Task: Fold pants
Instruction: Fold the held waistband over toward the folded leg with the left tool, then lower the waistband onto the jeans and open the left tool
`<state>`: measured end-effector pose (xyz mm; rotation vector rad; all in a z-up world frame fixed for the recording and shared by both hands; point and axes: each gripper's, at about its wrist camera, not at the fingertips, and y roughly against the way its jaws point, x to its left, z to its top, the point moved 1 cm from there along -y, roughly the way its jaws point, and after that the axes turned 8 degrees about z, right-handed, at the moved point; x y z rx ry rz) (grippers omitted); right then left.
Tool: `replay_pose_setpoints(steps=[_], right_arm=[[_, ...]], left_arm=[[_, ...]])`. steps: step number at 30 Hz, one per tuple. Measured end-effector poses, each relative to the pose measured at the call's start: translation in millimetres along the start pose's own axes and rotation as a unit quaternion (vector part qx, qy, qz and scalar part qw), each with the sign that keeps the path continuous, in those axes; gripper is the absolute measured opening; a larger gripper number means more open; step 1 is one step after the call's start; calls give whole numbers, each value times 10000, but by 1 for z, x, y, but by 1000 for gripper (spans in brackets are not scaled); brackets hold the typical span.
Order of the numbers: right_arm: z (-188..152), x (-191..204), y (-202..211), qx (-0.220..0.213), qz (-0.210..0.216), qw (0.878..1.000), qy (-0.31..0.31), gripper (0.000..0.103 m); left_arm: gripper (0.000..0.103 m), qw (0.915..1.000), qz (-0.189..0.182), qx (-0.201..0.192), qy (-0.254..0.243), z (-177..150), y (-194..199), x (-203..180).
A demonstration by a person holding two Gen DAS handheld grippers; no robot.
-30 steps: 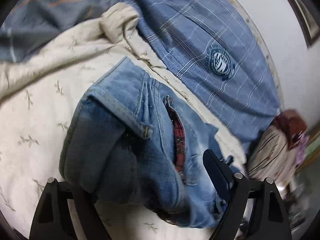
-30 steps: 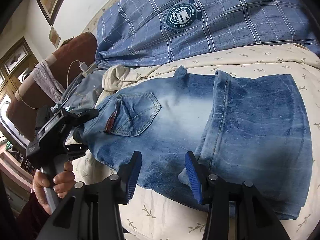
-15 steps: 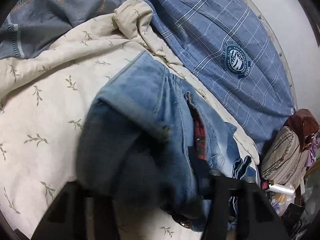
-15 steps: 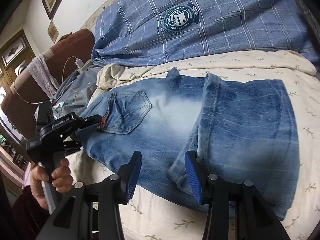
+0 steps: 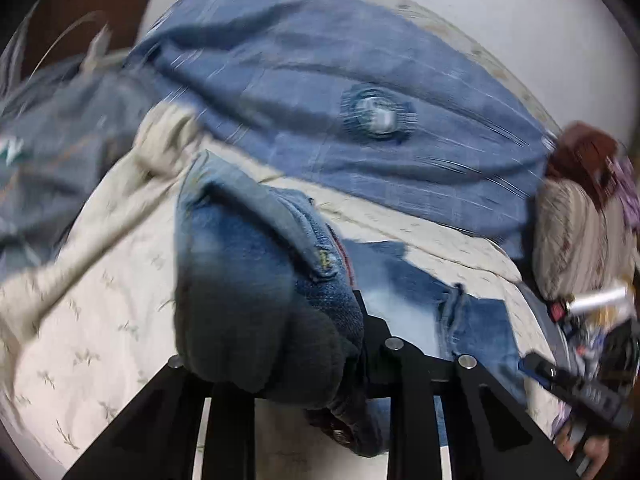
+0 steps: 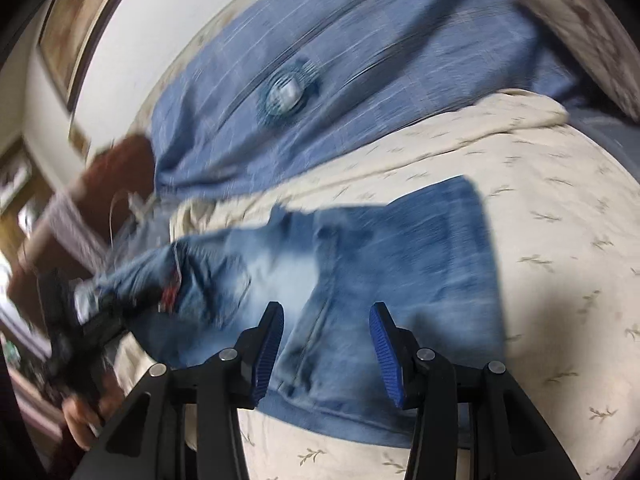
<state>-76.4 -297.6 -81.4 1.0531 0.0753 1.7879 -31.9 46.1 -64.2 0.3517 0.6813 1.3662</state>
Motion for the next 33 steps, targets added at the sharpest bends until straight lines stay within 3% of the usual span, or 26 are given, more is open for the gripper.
replay_pose_setpoints(steps=[6, 12, 19, 21, 23, 24, 26, 28, 30, 33], right_arm=[[9, -21, 20, -234, -144, 9989, -392, 48], [14, -39, 38, -523, -126, 9960, -717, 48], [19, -59, 59, -792, -86, 9913, -1048, 49], [20, -64, 62, -827, -102, 9903, -1110, 49], [21, -69, 66, -887, -106, 9893, -1152, 49], [22, -70, 67, -913, -112, 9890, -1156, 49], [25, -72, 71, -981, -128, 9885, -1143, 49], [29, -72, 73, -1023, -78, 9884, -1120, 49], [31, -69, 72, -1020, 16, 9891, -1060, 48], [35, -57, 65, -942, 369, 9913, -839, 48]], left_arm=[[23, 9952, -159, -292, -916, 2, 21, -61], [23, 9833, -480, -249, -1740, -22, 19, -127], [25, 9561, -531, 176, -2876, -96, -14, -198], [26, 9461, -305, 18, -3224, -111, -13, -210], [34, 9428, -339, -69, -3314, -112, -6, -210], [49, 9432, -519, 8, -3281, -108, -2, -207], [59, 9423, -946, 81, -3209, -100, 12, -201], [60, 9358, -1125, -130, -3340, -98, 30, -197], [70, 9283, -1254, -411, -3477, -98, 47, -192], [71, 9273, -1150, -661, -3500, -87, 52, -180]])
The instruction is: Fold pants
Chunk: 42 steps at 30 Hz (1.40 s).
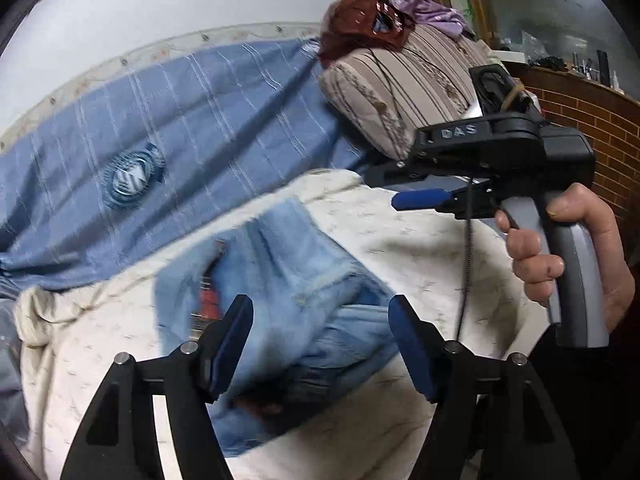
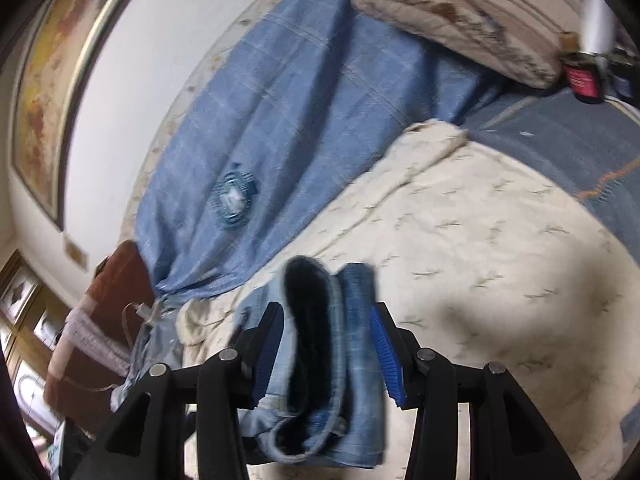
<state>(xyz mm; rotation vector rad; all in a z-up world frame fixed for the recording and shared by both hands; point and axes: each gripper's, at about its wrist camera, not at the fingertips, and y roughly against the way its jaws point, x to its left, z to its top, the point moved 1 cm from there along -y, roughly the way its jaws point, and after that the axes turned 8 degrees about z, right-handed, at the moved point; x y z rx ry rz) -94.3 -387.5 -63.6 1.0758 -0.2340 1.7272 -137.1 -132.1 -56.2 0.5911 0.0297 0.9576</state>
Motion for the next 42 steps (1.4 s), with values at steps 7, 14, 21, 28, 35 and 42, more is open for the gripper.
replay_pose_setpoints(steps=[7, 14, 21, 28, 35, 42], right_arm=[[3, 40, -44, 453, 918, 9938, 438, 48], [19, 38, -97, 725, 1136, 9908, 157, 53], [18, 1, -143, 1323, 327, 9901, -346, 54], [9, -17, -145, 1434, 107, 9888, -401, 53], [-2, 9, -97, 1284, 751, 9889, 44, 54], [-34, 23, -79, 1630, 1301, 9780, -18, 53]], left_arm=[[71, 9940, 784, 394, 650, 5, -31, 62], [71, 9863, 1269, 612, 854, 3, -70, 90], [72, 9861, 1099, 949, 809, -10, -101, 90], [80, 9827, 753, 1222, 1174, -16, -115, 103], [80, 9798, 600, 989, 1634, -19, -87, 128], [80, 9812, 650, 1000, 1520, -22, -81, 133]])
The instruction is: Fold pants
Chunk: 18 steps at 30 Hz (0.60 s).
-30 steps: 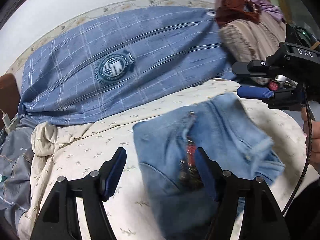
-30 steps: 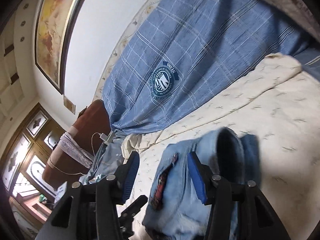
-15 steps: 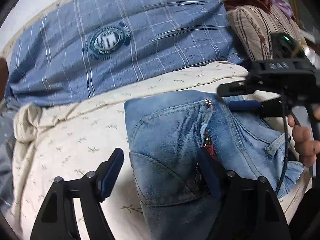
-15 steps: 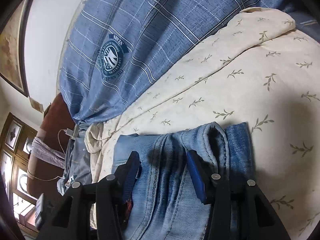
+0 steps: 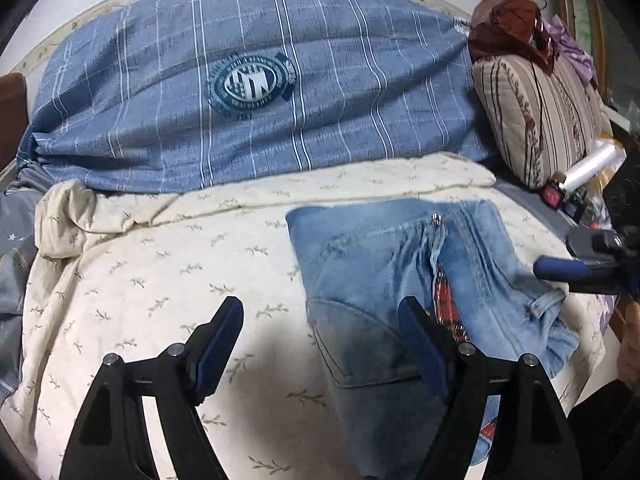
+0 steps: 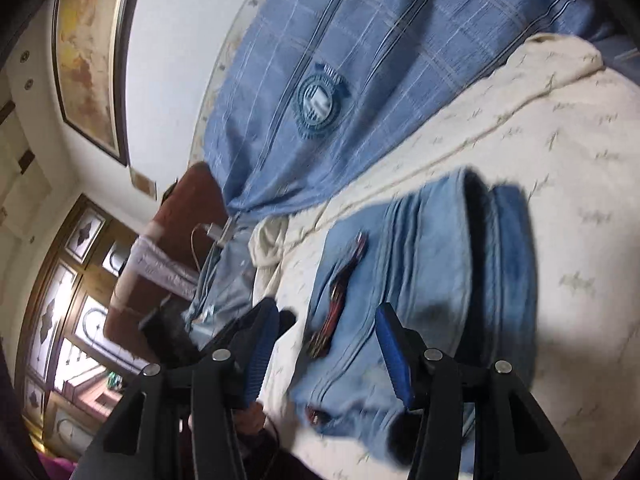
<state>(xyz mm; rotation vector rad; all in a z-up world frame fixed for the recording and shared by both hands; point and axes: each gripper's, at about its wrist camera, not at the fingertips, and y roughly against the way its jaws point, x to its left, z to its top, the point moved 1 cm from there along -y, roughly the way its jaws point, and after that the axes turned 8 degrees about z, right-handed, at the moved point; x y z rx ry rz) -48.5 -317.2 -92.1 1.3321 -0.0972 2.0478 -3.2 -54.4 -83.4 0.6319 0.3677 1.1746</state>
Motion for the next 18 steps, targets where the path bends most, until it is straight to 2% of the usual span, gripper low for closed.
replay_pose_setpoints(steps=[4, 7, 10, 11, 14, 18], right_arm=[[-21, -16, -14, 287, -552, 9973, -381, 54], [-25, -23, -16, 224, -605, 9967, -489, 54], [-27, -28, -23, 293, -865, 9949, -430, 45], [-27, -30, -25, 304, -920, 9944, -420, 40], [-23, -37, -23, 290, -761, 9947, -624, 39], [-21, -34, -16, 206, -668, 9956, -622, 39]], left_arm=[[80, 9993, 106, 185, -317, -6, -8, -10], [80, 9985, 144, 233, -465, -11, -10, -15], [81, 9981, 138, 289, -525, -12, -14, -18], [81, 9982, 124, 312, -507, -13, -15, -17], [81, 9985, 63, 373, -403, -11, -16, -14], [80, 9984, 197, 273, -445, -10, -9, -18]])
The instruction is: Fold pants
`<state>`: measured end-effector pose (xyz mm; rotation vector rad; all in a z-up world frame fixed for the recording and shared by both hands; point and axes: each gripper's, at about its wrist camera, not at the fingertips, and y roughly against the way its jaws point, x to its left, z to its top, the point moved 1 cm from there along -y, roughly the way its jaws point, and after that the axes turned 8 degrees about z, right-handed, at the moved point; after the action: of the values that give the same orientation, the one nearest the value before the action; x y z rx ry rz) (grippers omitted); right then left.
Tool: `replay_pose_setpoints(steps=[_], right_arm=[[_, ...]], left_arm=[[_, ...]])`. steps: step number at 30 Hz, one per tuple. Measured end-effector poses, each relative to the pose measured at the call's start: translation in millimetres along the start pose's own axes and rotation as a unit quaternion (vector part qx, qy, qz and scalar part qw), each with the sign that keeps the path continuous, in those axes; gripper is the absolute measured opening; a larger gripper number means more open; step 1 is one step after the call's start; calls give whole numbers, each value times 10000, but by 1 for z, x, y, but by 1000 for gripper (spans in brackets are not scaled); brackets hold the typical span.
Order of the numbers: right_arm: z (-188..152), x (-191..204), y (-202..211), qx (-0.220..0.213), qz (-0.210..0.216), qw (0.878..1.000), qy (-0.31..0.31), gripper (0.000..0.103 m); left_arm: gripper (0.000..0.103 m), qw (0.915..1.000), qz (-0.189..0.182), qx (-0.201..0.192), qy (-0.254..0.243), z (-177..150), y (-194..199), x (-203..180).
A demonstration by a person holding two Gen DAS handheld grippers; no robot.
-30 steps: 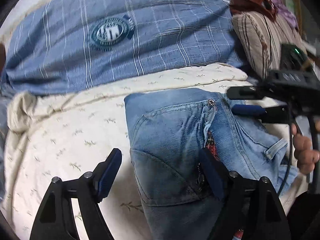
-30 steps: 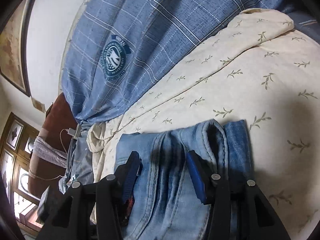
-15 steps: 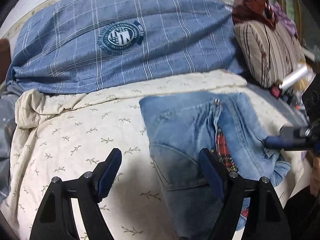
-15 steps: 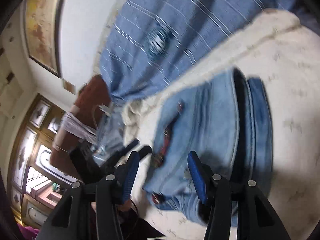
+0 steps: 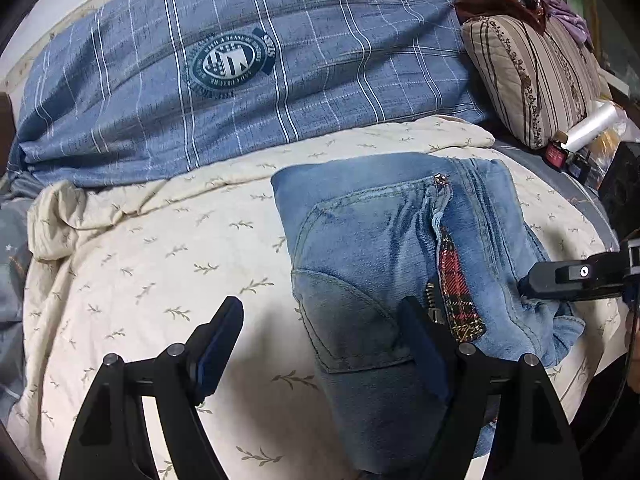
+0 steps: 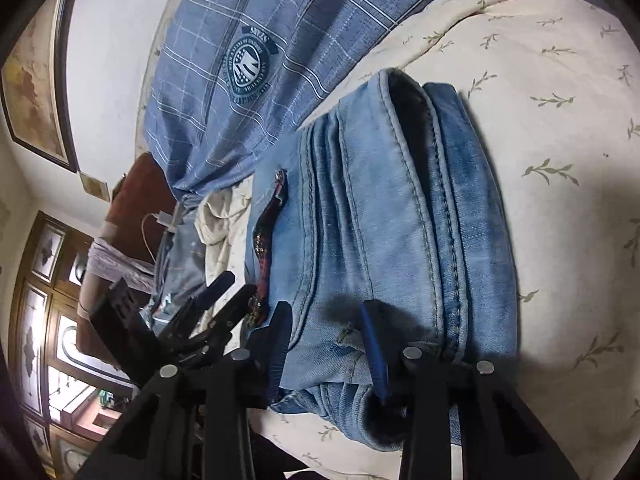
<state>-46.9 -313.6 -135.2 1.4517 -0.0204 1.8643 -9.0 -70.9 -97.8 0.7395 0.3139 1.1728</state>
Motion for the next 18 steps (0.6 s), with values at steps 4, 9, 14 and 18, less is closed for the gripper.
replay_pose_setpoints(steps=[4, 9, 14, 18], right_arm=[[1, 20, 9, -252, -166, 9983, 506, 39], [6, 31, 17, -628, -99, 9959, 638, 42], [11, 27, 10, -764, -270, 9957, 453, 47], [12, 11, -8, -495, -662, 9965, 124, 48]], left_arm=[[80, 10000, 77, -22, 53, 2, 5, 0], [80, 9996, 149, -56, 252, 6, 7, 7], [80, 9988, 231, -3, 422, 10, 3, 14], [81, 9984, 282, 184, 453, 8, -6, 15]])
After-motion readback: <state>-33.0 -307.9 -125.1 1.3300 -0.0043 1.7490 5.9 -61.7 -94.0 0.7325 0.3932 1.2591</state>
